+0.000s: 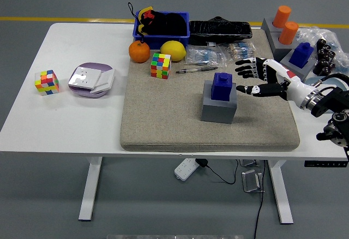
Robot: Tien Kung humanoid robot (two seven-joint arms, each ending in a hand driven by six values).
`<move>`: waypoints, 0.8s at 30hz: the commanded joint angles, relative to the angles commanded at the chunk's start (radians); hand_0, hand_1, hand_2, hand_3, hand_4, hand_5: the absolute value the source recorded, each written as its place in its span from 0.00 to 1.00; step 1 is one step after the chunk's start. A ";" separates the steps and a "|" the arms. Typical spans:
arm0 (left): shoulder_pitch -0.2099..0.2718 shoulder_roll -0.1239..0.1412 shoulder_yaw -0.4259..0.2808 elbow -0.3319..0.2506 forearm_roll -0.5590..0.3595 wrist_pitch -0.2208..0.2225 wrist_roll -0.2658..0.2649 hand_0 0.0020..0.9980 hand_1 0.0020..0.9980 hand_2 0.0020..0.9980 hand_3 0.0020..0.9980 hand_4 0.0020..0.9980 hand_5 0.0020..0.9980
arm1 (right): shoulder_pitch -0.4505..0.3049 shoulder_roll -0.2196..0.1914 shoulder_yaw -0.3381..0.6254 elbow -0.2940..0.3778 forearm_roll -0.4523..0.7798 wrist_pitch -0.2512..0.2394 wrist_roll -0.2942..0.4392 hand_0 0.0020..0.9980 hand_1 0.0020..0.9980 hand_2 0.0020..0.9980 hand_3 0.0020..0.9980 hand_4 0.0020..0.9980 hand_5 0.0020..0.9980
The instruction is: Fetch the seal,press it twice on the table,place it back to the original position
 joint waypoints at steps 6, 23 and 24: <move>-0.003 0.000 0.002 0.000 0.000 -0.001 -0.001 0.81 0.82 0.79 0.84 0.78 0.39 | 0.025 0.011 -0.041 -0.026 -0.008 -0.005 0.015 0.79 0.72 0.72 0.79 0.92 0.06; -0.007 -0.004 0.014 0.001 -0.008 -0.010 -0.002 0.81 0.82 0.79 0.84 0.78 0.39 | 0.063 0.051 -0.095 -0.091 -0.050 -0.017 0.055 0.79 0.76 0.76 0.86 0.94 0.02; -0.007 -0.004 0.015 0.001 -0.008 -0.010 -0.002 0.81 0.82 0.79 0.84 0.78 0.39 | 0.064 0.054 -0.095 -0.096 -0.050 -0.021 0.059 0.79 0.76 0.76 0.86 0.94 0.02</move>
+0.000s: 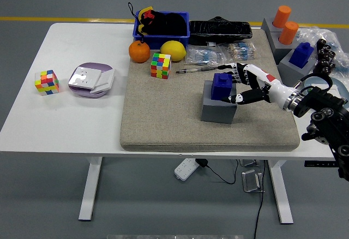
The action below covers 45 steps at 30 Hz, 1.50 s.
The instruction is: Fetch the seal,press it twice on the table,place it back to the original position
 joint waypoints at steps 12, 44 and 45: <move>-0.002 -0.004 0.004 -0.001 -0.004 -0.005 -0.001 0.81 0.82 0.79 0.84 0.79 0.39 | 0.012 0.020 -0.024 -0.055 0.002 -0.053 0.061 0.78 0.76 0.75 0.84 0.91 0.00; -0.004 -0.007 0.005 0.001 -0.006 -0.009 -0.002 0.82 0.82 0.79 0.84 0.79 0.39 | 0.006 0.024 -0.078 -0.069 0.032 -0.125 0.116 0.57 0.46 0.47 0.60 0.71 0.00; -0.004 -0.007 0.006 0.001 -0.007 -0.009 -0.002 0.82 0.82 0.79 0.84 0.79 0.39 | 0.006 0.024 -0.077 -0.067 0.033 -0.132 0.120 0.50 0.40 0.40 0.48 0.64 0.00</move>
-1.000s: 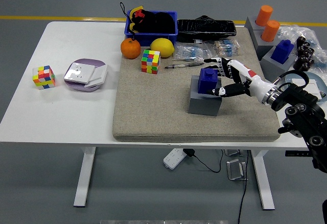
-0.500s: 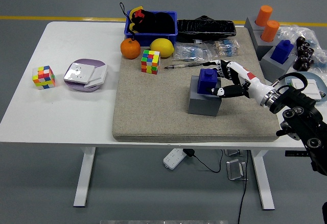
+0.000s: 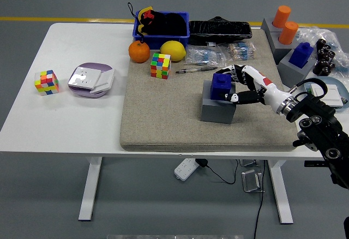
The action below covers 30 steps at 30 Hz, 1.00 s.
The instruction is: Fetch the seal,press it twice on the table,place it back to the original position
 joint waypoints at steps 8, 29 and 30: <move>0.000 -0.001 0.000 0.000 0.001 0.000 0.000 0.82 0.82 0.79 0.84 0.79 0.39 | 0.001 -0.006 0.020 0.021 0.009 -0.007 -0.002 0.49 0.40 0.40 0.48 0.65 0.00; 0.002 0.001 0.001 0.000 -0.002 0.000 0.001 0.82 0.82 0.79 0.84 0.79 0.39 | -0.044 -0.086 0.143 0.022 -0.022 -0.015 -0.012 0.48 0.38 0.39 0.45 0.61 0.00; 0.002 0.001 0.001 0.001 -0.002 0.000 0.001 0.82 0.82 0.79 0.84 0.79 0.39 | -0.048 -0.091 0.149 0.018 -0.024 -0.016 -0.012 0.48 0.38 0.39 0.45 0.60 0.00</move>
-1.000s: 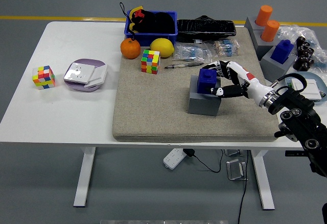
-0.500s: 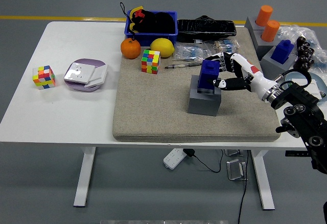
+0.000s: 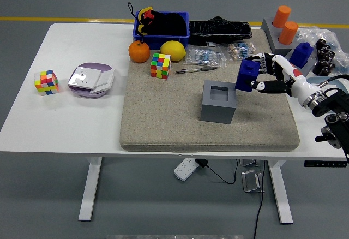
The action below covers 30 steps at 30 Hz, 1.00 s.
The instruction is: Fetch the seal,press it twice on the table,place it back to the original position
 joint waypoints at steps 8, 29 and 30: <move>-0.002 0.001 -0.003 -0.002 0.005 0.000 -0.002 0.82 0.82 0.79 0.84 0.79 0.39 | -0.027 -0.020 -0.001 -0.052 -0.007 -0.012 0.007 0.48 0.38 0.39 0.45 0.60 0.00; 0.002 -0.001 0.000 -0.002 0.008 -0.001 -0.001 0.82 0.82 0.79 0.84 0.79 0.39 | -0.069 0.016 -0.004 -0.114 -0.028 -0.034 0.013 0.48 0.38 0.38 0.44 0.61 0.00; 0.002 -0.002 0.000 -0.002 0.008 -0.001 -0.001 0.82 0.82 0.79 0.84 0.80 0.39 | -0.070 0.017 -0.005 -0.118 -0.029 -0.036 0.014 0.48 0.38 0.38 0.44 0.61 0.00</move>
